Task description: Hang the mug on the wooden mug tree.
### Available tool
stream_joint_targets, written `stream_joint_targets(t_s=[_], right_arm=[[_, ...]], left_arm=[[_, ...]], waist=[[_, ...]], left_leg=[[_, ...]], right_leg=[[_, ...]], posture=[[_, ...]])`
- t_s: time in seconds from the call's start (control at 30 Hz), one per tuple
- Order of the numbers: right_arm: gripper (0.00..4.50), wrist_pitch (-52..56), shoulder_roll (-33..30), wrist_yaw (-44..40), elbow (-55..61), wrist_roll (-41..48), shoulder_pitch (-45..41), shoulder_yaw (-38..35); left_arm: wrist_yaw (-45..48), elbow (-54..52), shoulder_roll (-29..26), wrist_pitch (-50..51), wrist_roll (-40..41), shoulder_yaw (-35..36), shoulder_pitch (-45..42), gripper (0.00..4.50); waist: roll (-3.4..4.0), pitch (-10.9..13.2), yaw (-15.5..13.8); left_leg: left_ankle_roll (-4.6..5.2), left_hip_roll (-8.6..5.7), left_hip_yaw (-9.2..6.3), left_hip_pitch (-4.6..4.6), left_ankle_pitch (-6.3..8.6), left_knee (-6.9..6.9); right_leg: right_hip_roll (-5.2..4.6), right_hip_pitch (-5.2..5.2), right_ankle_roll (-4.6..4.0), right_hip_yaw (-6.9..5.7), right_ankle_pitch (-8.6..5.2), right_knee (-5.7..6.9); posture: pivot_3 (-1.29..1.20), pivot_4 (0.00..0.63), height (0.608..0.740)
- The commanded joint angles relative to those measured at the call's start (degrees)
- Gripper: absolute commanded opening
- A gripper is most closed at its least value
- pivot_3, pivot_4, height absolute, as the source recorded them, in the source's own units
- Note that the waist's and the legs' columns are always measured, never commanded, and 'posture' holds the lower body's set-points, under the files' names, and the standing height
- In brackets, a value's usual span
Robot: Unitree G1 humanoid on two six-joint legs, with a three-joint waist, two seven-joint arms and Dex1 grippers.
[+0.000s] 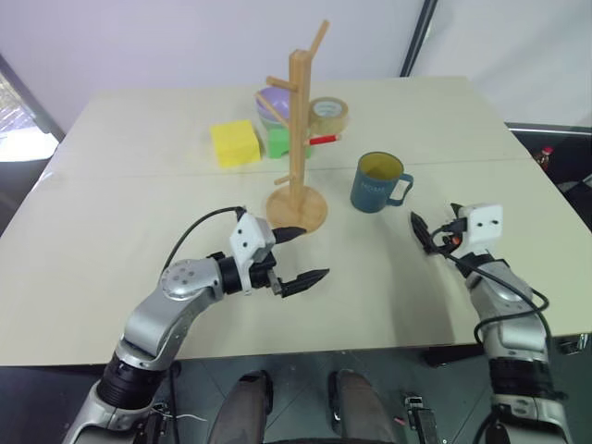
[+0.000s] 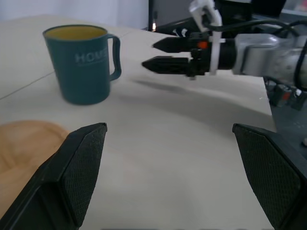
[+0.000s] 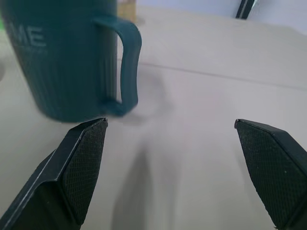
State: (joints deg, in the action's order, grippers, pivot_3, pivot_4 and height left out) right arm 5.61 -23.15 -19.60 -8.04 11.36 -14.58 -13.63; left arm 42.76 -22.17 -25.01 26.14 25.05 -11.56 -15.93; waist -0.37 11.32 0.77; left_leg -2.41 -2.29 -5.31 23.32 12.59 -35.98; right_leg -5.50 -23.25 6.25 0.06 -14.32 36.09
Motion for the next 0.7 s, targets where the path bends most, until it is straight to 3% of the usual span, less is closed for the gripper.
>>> stream_joint_targets(t_s=[0.03, 0.7], right_arm=[[4.4, -3.2, 1.2, 2.2, -3.5, -2.1, -3.2, 0.9], [4.4, -15.0, 3.0, 5.1, -25.4, -5.1, -15.6, 3.0]], left_arm=[[-0.3, 0.0, -0.2, -0.5, -0.8, 1.0, -0.7, 4.5], [-3.5, -1.0, 0.7, -0.8, -0.6, 3.5, 0.7, 4.5]], waist=[[0.0, 0.0, 0.0], [0.0, 0.0, 0.2]], left_leg=[[0.0, 0.0, 0.0, 0.0, 0.0, 0.0], [0.01, -0.01, 0.12, -0.02, -0.01, -0.04]], right_leg=[[0.0, -0.01, 0.0, 0.0, 0.0, 0.0], [0.03, -0.02, 0.03, 0.14, 0.03, 0.04]], posture=[[0.0, 0.15, 0.74], [0.0, 0.15, 0.74]])
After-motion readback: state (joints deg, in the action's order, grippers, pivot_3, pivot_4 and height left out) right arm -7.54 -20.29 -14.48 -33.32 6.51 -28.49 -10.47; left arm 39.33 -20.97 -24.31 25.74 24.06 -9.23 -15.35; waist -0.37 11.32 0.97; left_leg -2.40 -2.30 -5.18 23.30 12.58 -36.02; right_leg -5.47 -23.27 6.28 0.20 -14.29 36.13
